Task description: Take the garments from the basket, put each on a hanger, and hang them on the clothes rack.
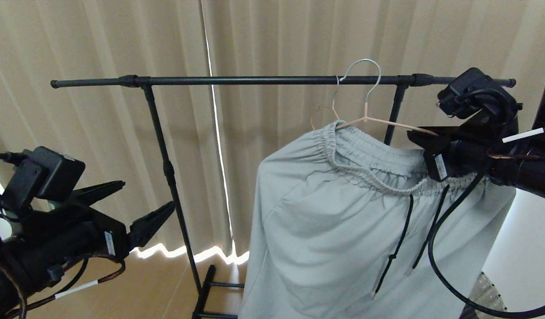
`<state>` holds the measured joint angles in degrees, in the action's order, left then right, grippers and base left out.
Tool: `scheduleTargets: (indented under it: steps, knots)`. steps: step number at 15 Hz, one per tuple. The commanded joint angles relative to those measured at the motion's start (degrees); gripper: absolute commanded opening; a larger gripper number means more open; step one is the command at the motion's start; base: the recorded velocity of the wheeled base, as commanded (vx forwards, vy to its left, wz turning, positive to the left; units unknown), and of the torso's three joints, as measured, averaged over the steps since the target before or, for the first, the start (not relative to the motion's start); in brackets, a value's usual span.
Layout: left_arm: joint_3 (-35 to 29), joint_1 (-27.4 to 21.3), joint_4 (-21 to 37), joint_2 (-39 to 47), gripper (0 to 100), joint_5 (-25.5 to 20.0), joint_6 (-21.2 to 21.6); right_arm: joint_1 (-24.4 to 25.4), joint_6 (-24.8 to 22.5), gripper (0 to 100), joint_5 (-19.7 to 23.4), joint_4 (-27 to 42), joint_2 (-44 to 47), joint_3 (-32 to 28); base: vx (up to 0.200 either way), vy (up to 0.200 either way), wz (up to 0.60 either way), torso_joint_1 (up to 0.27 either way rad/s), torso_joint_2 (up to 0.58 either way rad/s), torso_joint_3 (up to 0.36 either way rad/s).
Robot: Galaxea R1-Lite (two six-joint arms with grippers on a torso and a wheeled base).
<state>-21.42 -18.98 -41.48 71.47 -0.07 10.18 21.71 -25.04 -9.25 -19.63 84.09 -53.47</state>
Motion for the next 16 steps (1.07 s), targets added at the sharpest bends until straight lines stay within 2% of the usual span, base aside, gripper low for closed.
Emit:
scheduleTargets:
  steps: [1,4,7,14,16]
  knots:
    - [8.41,0.7,-4.75,-3.01,100,-0.1,-0.16,-1.32,-0.01,0,-2.0,3.45,-1.3,-0.15,0.0,0.0,0.0,0.0,0.0,0.0]
    - [10.34,1.93,-9.67,-3.01,100,-0.28,-0.6,-3.87,-0.01,0,-2.44,3.89,-1.74,-0.5,0.0,0.0,0.0,0.0,0.0,0.0]
    - [10.26,2.63,-10.55,-3.71,100,-0.28,0.1,-7.03,-0.01,0,-2.44,3.89,-2.44,-0.67,0.0,0.0,0.0,0.0,0.0,0.0]
    - [10.26,2.81,-10.99,-4.06,100,-0.28,1.25,-7.03,0.17,0,-2.17,2.93,-2.26,-0.41,0.0,0.0,0.0,0.0,0.0,0.0]
    - [10.34,2.81,-10.99,-4.76,100,-0.19,1.25,-7.03,0.17,0,-2.17,2.93,-2.53,-0.41,0.0,0.2,0.0,0.0,0.0,0.002]
